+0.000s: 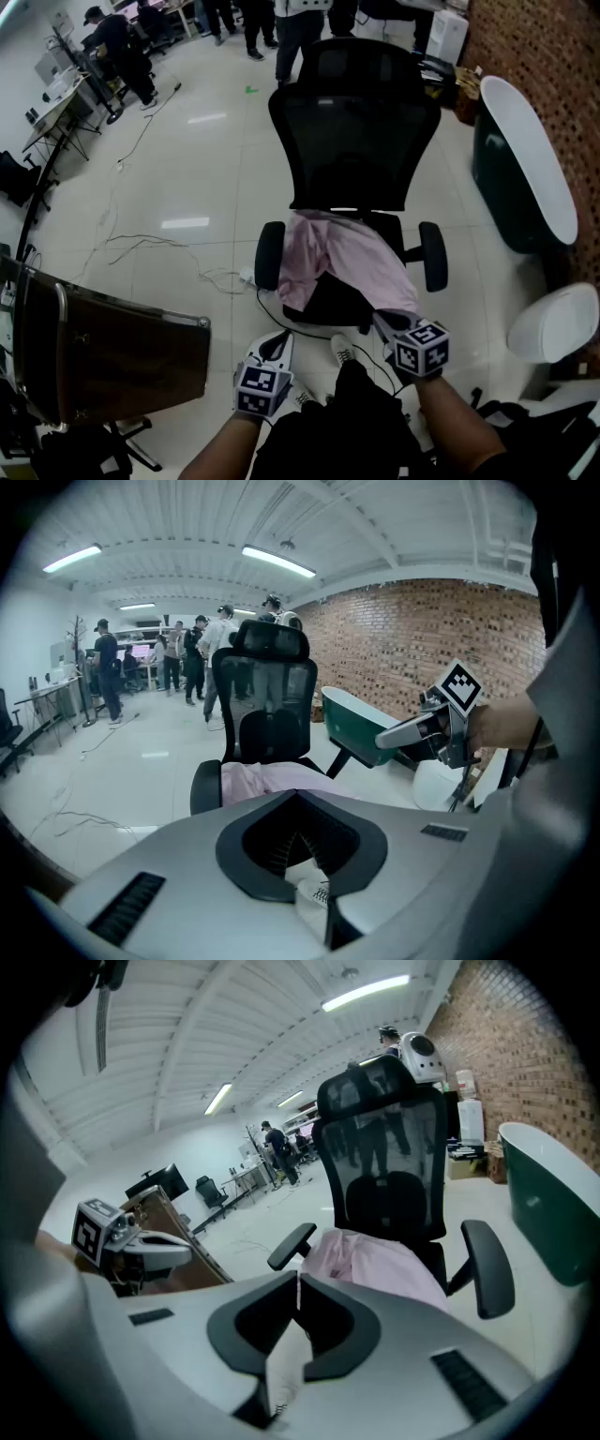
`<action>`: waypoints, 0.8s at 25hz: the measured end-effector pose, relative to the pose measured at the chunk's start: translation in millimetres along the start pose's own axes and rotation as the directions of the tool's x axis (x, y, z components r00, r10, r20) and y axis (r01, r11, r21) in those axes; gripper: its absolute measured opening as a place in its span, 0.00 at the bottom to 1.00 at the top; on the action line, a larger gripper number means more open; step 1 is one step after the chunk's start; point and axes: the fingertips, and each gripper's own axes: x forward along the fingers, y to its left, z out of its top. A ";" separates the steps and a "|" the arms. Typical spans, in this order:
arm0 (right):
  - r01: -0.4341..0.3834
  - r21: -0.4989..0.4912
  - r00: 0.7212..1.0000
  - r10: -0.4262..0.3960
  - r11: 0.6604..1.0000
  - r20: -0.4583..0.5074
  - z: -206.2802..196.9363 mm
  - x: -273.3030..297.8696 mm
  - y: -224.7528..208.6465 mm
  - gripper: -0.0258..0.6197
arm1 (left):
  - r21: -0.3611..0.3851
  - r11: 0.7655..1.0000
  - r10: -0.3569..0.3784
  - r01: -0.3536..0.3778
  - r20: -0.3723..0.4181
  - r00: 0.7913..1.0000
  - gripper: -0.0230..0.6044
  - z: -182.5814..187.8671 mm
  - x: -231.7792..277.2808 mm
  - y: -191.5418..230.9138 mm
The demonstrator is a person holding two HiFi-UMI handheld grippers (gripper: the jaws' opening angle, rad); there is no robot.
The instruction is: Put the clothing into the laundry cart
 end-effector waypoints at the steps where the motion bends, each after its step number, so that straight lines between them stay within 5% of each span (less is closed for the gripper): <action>1: -0.001 -0.005 1.000 0.001 1.000 -0.004 4.0 9.4 -10.8 0.08 | -0.006 1.000 0.010 -0.010 -0.004 1.000 0.03 3.9 9.7 4.6; 9: -0.014 -0.039 0.999 0.013 0.999 -0.030 43.9 80.6 -95.5 0.09 | -0.051 0.996 0.072 -0.074 -0.037 0.997 0.03 25.5 90.0 31.8; 20: -0.044 -0.060 0.992 0.036 0.997 -0.122 38.2 162.6 -164.3 0.19 | -0.105 0.989 0.087 -0.100 -0.121 0.989 0.03 10.9 180.8 47.4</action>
